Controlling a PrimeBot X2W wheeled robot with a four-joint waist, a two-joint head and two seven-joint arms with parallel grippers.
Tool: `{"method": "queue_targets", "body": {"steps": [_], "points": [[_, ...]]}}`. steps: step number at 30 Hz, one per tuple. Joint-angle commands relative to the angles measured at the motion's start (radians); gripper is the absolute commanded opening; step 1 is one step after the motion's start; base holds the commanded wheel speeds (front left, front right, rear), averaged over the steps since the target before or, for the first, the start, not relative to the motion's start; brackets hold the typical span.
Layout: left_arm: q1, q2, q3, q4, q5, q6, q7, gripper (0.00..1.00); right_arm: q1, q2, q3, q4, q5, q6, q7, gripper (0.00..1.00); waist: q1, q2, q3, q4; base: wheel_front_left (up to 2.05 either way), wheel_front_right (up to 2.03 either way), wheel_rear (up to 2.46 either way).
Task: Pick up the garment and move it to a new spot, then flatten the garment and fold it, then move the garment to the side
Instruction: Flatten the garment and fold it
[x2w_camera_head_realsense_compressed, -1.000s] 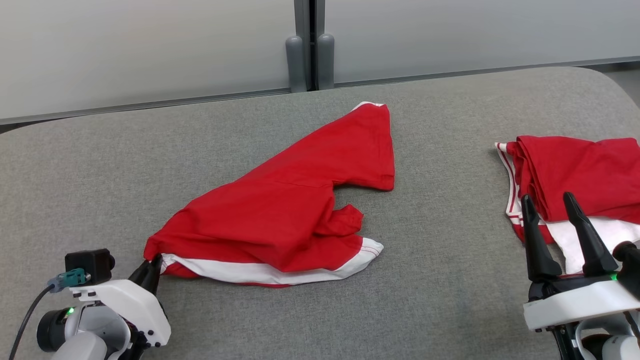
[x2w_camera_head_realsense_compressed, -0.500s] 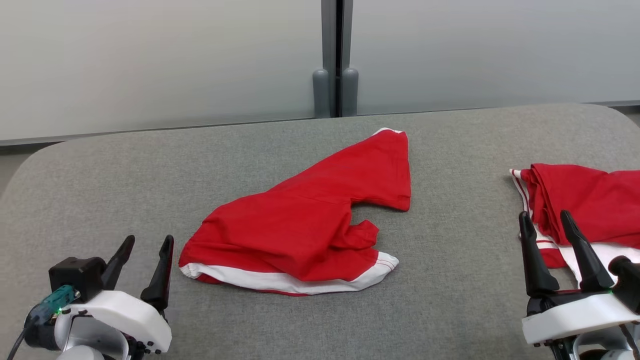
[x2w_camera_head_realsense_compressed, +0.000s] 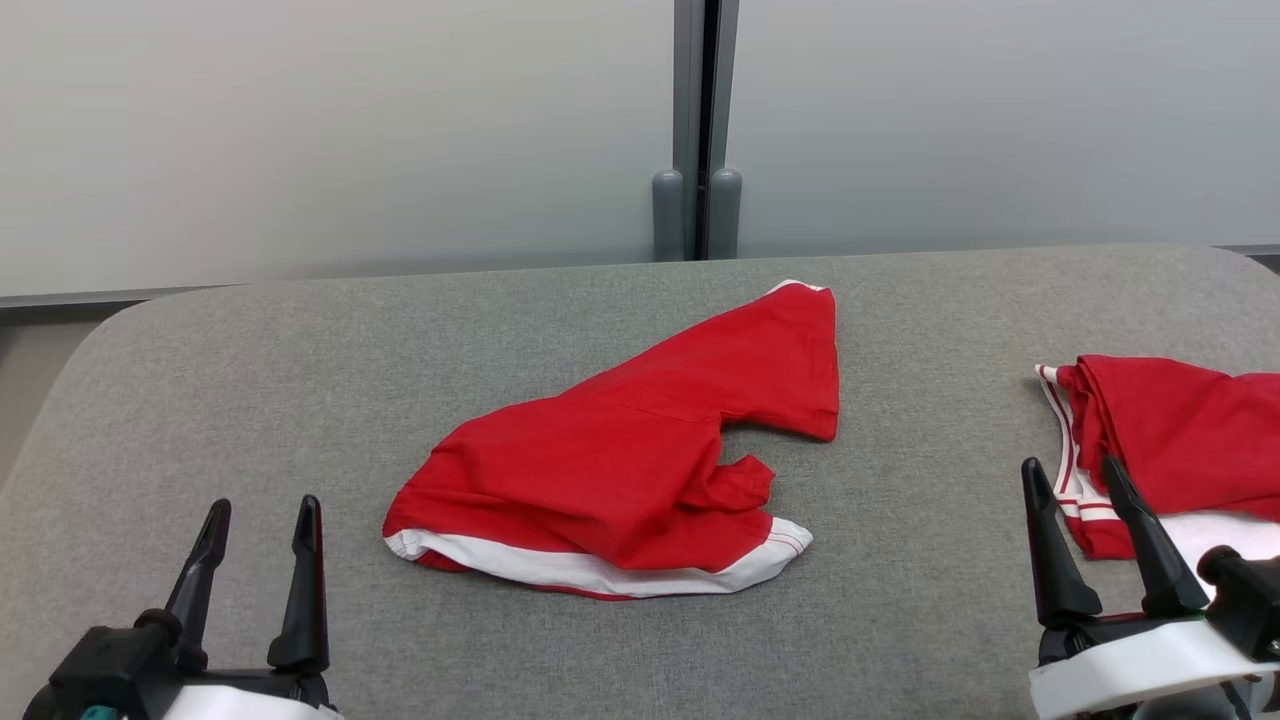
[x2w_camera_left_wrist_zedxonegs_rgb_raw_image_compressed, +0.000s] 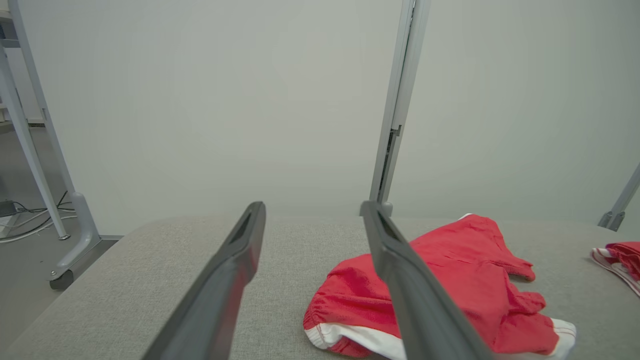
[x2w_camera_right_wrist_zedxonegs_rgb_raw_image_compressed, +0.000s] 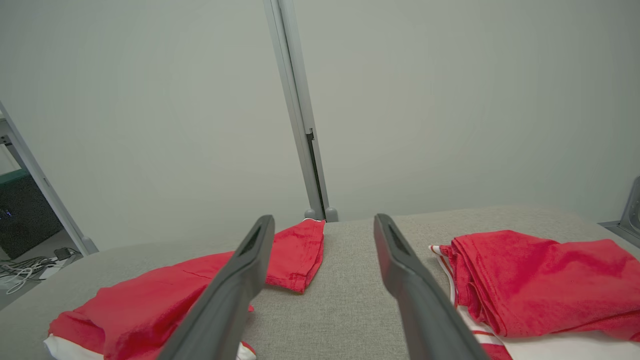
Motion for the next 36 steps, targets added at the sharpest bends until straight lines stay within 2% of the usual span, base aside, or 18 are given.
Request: {"method": "queue_targets", "body": {"steps": [1,10,22,26,33,36], "points": [[0.013,-0.002,0.002,-0.004,0.011,0.003,-0.006,1.0,0.01,-0.001,-0.002,0.001,-0.002,0.001,-0.01,1.0,-0.0001,0.0,-0.001,0.0,0.0,0.0,0.0],[0.031,-0.024,0.011,-0.018,0.029,-0.004,-0.018,1.0,0.019,0.002,0.005,-0.008,-0.017,0.001,-0.003,1.0,-0.0001,0.0,-0.006,0.007,0.0,0.0,0.0],[0.035,-0.018,0.014,-0.014,0.033,-0.001,-0.015,1.0,0.023,-0.004,0.005,-0.019,-0.021,0.001,0.01,1.0,-0.0001,0.0,-0.004,0.016,0.0,0.0,0.0],[0.022,-0.011,0.007,-0.01,0.023,-0.015,0.005,1.0,0.013,-0.011,0.029,-0.016,-0.012,0.001,0.029,1.0,-0.0001,0.0,0.002,0.017,0.0,0.0,0.0],[-0.079,0.046,-0.042,0.064,-0.049,-0.09,0.223,1.0,-0.101,-0.064,0.174,0.092,0.069,0.001,0.276,1.0,-0.0001,0.0,0.097,0.024,0.0,0.0,0.0],[-0.143,0.048,-0.065,0.108,-0.078,-0.134,0.296,1.0,-0.163,-0.069,0.217,0.142,0.109,0.001,0.347,1.0,-0.0001,0.0,0.14,0.032,0.0,0.0,0.0]]}}
